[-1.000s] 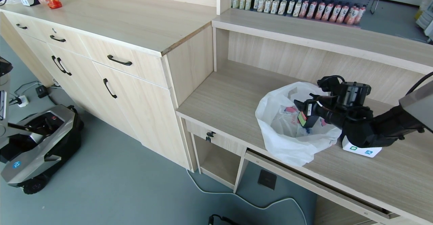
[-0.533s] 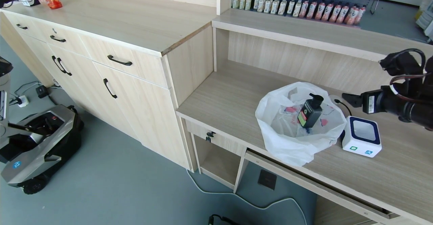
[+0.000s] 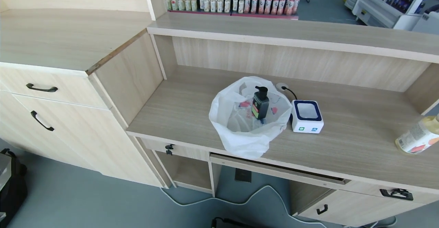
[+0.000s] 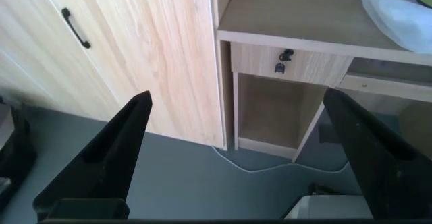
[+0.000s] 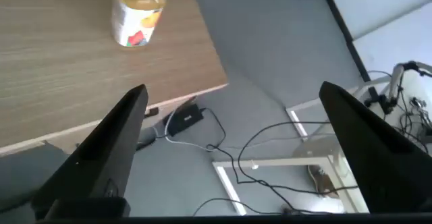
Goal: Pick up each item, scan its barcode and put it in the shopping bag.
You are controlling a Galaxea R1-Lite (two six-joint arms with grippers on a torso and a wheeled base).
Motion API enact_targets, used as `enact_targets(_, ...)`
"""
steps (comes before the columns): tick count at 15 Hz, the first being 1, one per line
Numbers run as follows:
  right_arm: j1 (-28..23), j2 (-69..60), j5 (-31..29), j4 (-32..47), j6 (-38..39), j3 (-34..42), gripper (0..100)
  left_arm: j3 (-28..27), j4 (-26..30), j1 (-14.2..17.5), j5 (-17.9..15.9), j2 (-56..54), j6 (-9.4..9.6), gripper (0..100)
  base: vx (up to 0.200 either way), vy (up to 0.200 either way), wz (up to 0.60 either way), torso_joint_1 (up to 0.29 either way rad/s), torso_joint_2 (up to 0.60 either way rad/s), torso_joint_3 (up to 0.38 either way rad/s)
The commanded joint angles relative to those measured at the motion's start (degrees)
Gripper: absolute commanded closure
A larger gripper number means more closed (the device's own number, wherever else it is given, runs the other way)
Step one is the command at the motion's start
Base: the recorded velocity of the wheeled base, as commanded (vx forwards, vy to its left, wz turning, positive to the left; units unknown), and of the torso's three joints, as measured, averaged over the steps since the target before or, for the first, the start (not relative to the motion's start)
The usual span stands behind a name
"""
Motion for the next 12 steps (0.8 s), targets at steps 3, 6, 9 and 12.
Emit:
enact_targets(3,-4.31,8.11,-2.13,-3.93,3.02,-0.37,0,0.01,-0.02,0.0,0.11,-0.02,-0.01,0,0.0,0.0,-0.2,0.001,0.0,0.001)
enact_targets(6,-3.78,19.45,9.3,-12.19,5.65,0.24,0,0.01,-0.02,0.0,0.02,-0.02,-0.01,0,0.0,0.0,0.0,0.0,0.0,0.0)
enact_targets(9,-4.05,24.28,15.8,-15.62,5.56,0.24,0,0.01,-0.02,0.0,0.02,-0.02,-0.01,0,0.0,0.0,0.0,0.0,0.0,0.0)
enact_targets(12,-4.93,25.86,17.56,-18.17,5.04,0.51,0,0.01,-0.02,0.0,0.02,-0.02,-0.01,0,0.0,0.0,0.0,0.0,0.0,0.0)
